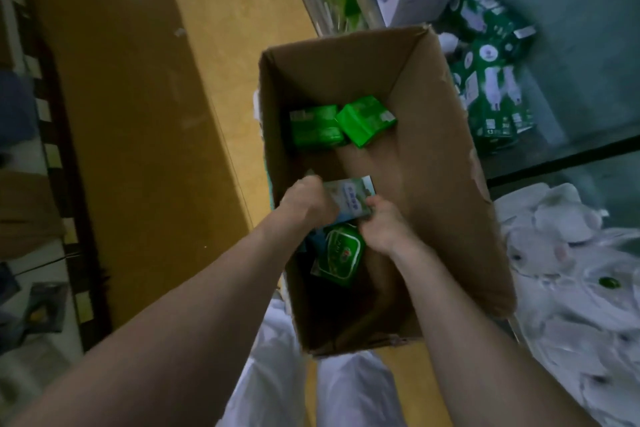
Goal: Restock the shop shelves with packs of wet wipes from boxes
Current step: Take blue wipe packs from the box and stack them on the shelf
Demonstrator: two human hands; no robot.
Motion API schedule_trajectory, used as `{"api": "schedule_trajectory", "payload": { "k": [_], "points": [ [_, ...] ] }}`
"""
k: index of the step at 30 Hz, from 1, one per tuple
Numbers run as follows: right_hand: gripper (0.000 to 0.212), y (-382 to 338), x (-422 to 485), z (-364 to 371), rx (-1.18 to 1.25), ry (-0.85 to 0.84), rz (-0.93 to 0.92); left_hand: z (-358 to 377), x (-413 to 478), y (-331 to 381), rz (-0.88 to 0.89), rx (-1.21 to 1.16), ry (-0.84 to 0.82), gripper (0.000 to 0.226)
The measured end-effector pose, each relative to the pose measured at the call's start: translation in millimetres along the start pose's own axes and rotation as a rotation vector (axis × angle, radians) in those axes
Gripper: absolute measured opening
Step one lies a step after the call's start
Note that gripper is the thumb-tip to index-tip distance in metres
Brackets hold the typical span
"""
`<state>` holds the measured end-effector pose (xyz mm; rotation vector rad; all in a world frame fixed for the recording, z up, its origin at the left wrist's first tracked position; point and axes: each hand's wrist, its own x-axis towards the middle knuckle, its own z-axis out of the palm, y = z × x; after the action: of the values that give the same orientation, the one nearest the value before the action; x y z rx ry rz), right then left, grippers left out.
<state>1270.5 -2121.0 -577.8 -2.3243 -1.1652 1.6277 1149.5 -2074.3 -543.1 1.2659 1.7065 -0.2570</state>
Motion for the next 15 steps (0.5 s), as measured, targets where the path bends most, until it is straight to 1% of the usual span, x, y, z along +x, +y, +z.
{"api": "schedule_trajectory", "payload": {
  "k": [2,3,5,7,9,11,12,15],
  "points": [
    [0.054,1,19,3,-0.139,-0.016,-0.058,13,15,-3,0.036,0.335,-0.035,0.050],
    [0.059,0,28,4,-0.224,-0.024,-0.087,18,20,-5,0.037,0.436,-0.067,0.051],
    [0.067,-3,45,4,-0.377,-0.050,-0.140,33,31,-9,0.034,0.563,-0.113,0.050],
    [0.077,-8,60,3,-0.497,-0.069,-0.188,45,35,-7,0.020,0.747,-0.088,0.048],
    [0.082,-11,74,4,-0.630,-0.085,-0.256,55,37,-5,0.007,0.955,-0.070,0.054],
    [0.085,-11,85,5,-0.755,-0.137,-0.292,66,44,-8,0.010,1.046,-0.060,0.063],
    [0.085,-10,90,5,-0.810,-0.161,-0.301,69,48,-11,0.022,1.055,-0.045,0.065],
    [0.088,-3,102,3,-0.922,-0.191,-0.298,70,59,-16,0.026,0.938,0.016,0.071]
  ]
}}
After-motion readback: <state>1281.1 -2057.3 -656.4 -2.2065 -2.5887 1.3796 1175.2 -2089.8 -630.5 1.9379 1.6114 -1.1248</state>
